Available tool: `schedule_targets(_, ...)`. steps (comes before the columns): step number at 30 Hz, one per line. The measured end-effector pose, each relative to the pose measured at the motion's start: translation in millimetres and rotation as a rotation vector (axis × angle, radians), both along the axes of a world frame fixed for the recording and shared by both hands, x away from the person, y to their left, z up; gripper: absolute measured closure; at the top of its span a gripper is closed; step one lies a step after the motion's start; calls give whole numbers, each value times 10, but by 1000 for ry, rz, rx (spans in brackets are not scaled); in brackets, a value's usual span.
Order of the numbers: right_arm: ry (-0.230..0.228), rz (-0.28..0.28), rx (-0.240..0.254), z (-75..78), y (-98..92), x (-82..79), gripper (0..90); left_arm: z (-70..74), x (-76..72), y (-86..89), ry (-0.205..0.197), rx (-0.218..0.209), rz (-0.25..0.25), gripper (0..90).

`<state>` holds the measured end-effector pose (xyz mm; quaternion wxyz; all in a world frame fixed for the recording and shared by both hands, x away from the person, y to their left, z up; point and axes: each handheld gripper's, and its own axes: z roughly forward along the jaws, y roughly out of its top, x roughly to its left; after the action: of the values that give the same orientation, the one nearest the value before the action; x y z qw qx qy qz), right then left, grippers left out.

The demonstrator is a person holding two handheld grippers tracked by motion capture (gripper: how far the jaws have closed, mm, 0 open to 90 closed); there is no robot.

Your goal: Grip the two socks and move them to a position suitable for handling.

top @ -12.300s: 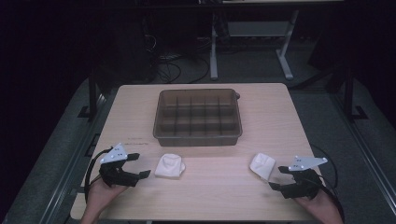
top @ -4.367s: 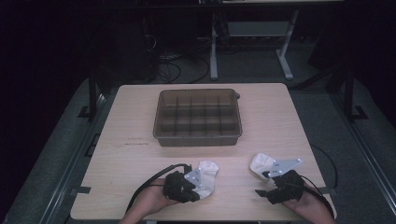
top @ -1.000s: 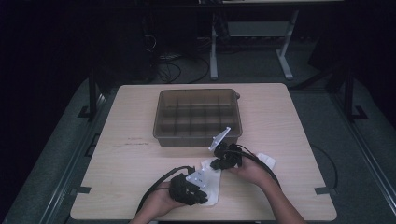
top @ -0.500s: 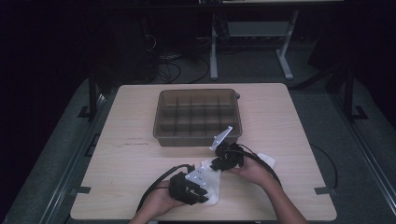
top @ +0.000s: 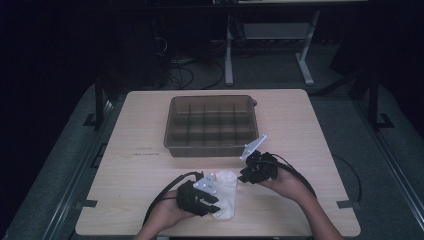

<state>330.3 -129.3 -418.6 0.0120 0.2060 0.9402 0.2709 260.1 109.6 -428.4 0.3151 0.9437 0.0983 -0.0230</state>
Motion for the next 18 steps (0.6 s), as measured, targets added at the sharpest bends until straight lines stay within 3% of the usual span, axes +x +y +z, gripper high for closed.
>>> schedule_targets(18,-11,-87,-51,114,-574,-77,697,33,43,114,1,-4,35,650)
